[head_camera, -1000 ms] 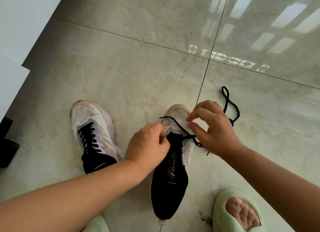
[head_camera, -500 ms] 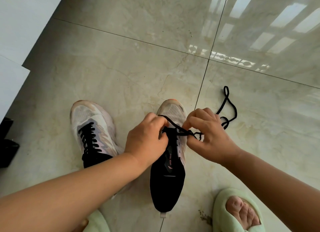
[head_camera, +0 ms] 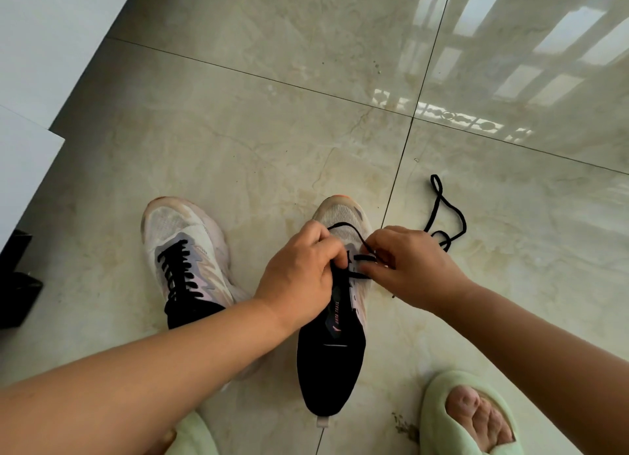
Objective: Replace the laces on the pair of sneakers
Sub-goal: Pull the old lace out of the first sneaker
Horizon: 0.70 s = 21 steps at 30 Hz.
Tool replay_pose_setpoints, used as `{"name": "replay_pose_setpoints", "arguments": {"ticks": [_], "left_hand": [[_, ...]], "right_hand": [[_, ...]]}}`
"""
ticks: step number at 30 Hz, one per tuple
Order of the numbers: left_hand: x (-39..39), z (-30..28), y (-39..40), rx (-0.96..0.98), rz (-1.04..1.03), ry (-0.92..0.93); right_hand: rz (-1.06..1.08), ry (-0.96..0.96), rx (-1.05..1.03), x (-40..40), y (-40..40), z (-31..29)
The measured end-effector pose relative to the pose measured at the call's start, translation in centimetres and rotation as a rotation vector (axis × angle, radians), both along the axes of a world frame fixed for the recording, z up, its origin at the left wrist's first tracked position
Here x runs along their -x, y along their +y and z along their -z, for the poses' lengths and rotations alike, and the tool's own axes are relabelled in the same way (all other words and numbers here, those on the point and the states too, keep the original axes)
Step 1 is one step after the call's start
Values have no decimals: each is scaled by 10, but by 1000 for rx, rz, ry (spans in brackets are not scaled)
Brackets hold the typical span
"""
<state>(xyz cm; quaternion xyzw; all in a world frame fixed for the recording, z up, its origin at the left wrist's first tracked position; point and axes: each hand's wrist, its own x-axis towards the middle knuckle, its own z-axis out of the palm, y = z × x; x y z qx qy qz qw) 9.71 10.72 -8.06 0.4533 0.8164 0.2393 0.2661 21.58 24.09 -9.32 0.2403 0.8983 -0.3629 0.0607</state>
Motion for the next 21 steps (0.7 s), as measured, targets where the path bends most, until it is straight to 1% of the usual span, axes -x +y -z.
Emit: {"name": "replay_pose_setpoints", "arguments": {"ticks": [5, 6, 8, 12, 14, 15, 16, 19, 20, 21], "left_hand": [[-1, 2, 0, 24, -17, 7], [-1, 2, 0, 34, -18, 13], [-1, 3, 0, 64, -39, 20], [-2, 4, 1, 101, -88, 17], [-3, 5, 0, 104, -105, 19], [-3, 5, 0, 106, -107, 19], [-3, 5, 0, 109, -107, 20], [-2, 3, 1, 108, -101, 13], [-2, 2, 1, 108, -98, 10], [-2, 2, 1, 108, -94, 7]], "right_hand": [[-105, 32, -129, 8, -1, 1], [-98, 27, -163, 8, 0, 2], [-42, -48, -248, 5, 5, 6], [67, -276, -395, -10, 17, 15], [96, -339, -436, -11, 17, 15], [96, -320, -448, -12, 17, 15], [96, -263, -434, -12, 14, 15], [94, 54, -324, -7, 6, 7], [61, 134, -335, -4, 2, 3], [16, 164, -357, -1, -2, -1]]}}
